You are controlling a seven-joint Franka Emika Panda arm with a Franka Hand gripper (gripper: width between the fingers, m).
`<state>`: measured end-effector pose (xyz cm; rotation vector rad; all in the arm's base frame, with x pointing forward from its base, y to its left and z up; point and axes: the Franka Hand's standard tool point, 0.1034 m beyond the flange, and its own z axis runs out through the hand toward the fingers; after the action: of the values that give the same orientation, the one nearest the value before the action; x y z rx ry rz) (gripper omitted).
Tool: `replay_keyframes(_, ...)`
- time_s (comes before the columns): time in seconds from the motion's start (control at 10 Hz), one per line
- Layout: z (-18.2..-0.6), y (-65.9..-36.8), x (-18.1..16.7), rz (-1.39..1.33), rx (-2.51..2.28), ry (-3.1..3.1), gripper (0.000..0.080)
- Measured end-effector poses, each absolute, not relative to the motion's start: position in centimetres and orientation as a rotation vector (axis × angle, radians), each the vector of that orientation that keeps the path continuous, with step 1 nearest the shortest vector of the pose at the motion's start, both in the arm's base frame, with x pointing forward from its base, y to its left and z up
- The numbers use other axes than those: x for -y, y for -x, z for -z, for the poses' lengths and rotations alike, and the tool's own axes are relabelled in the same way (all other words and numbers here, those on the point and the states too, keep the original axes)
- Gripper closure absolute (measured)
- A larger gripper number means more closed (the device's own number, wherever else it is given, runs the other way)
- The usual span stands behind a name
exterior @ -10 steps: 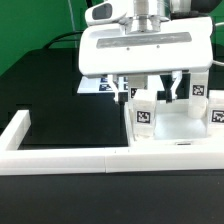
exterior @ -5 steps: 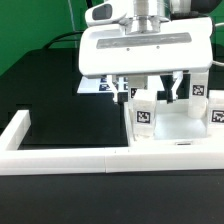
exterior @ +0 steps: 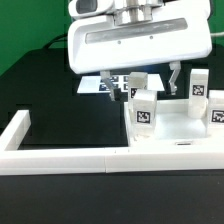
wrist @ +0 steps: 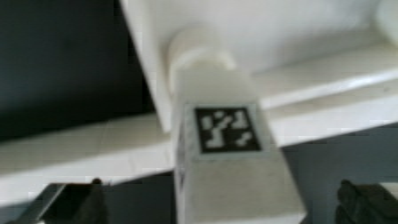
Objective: Assemble square table
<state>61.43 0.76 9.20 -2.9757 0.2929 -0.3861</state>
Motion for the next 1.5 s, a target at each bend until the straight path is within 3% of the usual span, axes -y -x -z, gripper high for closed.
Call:
replay_keyframes(0.1, -9.7, -61.9, -1.9, 0.148, -0.395, 2.939, 0.0150)
replay_keyframes(0.3, -10.0, -61.7, -3.1, -0.001, -0.480, 2.904, 0.0150)
replay_keyframes(0.9, -8.8, -62.2, 0.1, -0.074, -0.452, 2.973, 0.0150)
replay_keyframes(1.2, -8.8, -62.2, 0.0, -0.073, -0.472, 2.969, 0.0150)
replay_keyframes(1.3, -8.8, -62.2, 0.0, -0.074, -0.474, 2.969, 0.0264)
replay_keyframes(1.4, -8.8, -62.2, -0.1, -0.079, -0.554, 2.951, 0.0264)
replay_keyframes(1.5, -8.8, -62.2, -0.2, -0.086, -0.647, 2.932, 0.0446)
